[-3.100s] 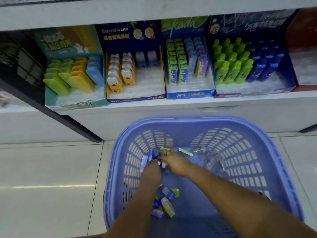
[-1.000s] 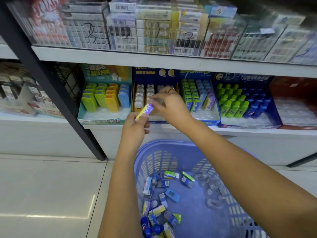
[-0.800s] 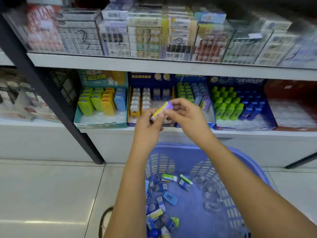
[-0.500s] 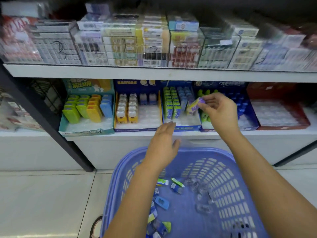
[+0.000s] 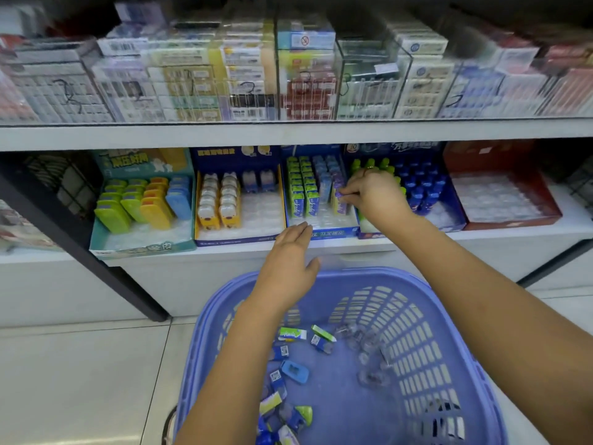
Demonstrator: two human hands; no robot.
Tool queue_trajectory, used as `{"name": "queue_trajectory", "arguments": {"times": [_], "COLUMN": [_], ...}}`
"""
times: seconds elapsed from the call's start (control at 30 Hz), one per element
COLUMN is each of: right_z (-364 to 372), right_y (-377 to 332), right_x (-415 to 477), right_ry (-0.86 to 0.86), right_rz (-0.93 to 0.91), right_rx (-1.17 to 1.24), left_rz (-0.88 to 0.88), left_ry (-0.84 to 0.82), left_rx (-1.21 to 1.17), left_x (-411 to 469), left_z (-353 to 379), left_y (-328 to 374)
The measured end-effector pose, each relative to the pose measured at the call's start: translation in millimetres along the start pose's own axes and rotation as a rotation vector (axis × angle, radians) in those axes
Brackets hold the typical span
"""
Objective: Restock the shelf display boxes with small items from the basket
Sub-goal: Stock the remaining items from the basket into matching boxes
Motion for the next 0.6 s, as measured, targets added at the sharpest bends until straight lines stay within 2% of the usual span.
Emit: {"name": "queue_trajectory", "arguments": {"times": [0.1,0.2,0.23,0.3,0.4,0.43,0.5,0.6], "right_z": [-6,-5,1,25,90,114,157,203], "right_y": [-7,-23,-31,-46,-57,-57,-51,-44], "right_x": [-4,-36,-51,-80,-113,-122,-139,-155], "right_ry": [-0.072,0.064,0.089,-0.051,-0.523,-0.622,-0.707,-0.731], "right_rz": [-0.017,-0.001,-0.010,-0.029,-0.003,0.021,0.094,0.172], "right_rx": [-0.072,0.029,0.095,0.157,0.093,0.082,0.071,0.059], "left_rz": [0.021,0.065,0.044,-0.063,-0.259,-0.301,-0.340,-0.327], "left_ry": [0.063,0.296,0.319,0.215,-0.067,-0.133,-0.242,-0.342], "left_rx": [-0.125,-0.325,-0.342,-0.293,-0.145,-0.123,-0.078,0.025], "left_x": [-8,-24,-27,-30,-36,-41,-49,-56], "left_z": [-3,-2,2,18,54,67,90,120], "left_y": [1,-2,-6,-23,-62,-75,-98,-125]}}
Point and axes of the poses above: each hand's wrist, its own x-axis towards the middle knuckle, its own z-axis out of the palm, y = z × x, the point moved 2 cm from there along x, towards the middle knuckle, and after that the axes turned 10 degrees about -x, right-handed, at the moved point
